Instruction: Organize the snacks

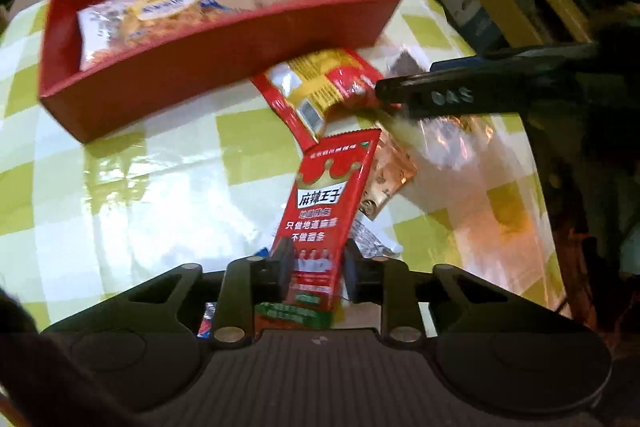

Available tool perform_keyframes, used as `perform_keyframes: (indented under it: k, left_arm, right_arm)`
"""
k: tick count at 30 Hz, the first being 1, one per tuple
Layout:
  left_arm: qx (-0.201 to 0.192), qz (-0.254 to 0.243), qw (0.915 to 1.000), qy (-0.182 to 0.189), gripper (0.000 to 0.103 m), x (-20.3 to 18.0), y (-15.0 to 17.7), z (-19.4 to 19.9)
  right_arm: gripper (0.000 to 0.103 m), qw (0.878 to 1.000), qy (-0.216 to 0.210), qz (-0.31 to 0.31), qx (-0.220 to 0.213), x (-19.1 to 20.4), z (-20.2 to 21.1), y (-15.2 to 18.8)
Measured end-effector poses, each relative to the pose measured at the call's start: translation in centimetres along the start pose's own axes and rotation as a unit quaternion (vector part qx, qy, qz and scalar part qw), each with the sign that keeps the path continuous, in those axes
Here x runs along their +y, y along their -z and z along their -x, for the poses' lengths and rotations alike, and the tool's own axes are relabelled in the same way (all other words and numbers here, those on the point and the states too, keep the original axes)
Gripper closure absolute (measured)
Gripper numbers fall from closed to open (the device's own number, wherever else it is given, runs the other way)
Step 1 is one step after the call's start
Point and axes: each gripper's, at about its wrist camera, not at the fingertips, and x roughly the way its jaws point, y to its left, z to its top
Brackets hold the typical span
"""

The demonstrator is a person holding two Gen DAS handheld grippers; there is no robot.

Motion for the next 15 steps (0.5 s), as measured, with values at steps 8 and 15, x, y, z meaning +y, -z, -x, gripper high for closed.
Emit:
perform_keyframes:
  k: [8,15]
  left_arm:
    - [0.031,-0.028,0.999,-0.015,0.02,0.2,-0.3,-1.7]
    - [0.04,-0.035,0.9984,-0.018,0.017,1.1,-0.1,-1.6]
  right_arm:
    - [0.034,0.994,-0.084,0.02,0.062,2.5,-1.8,-0.2]
    - [0.034,0.985,-0.08,0.147,0.039,5.3,1.0,0.6]
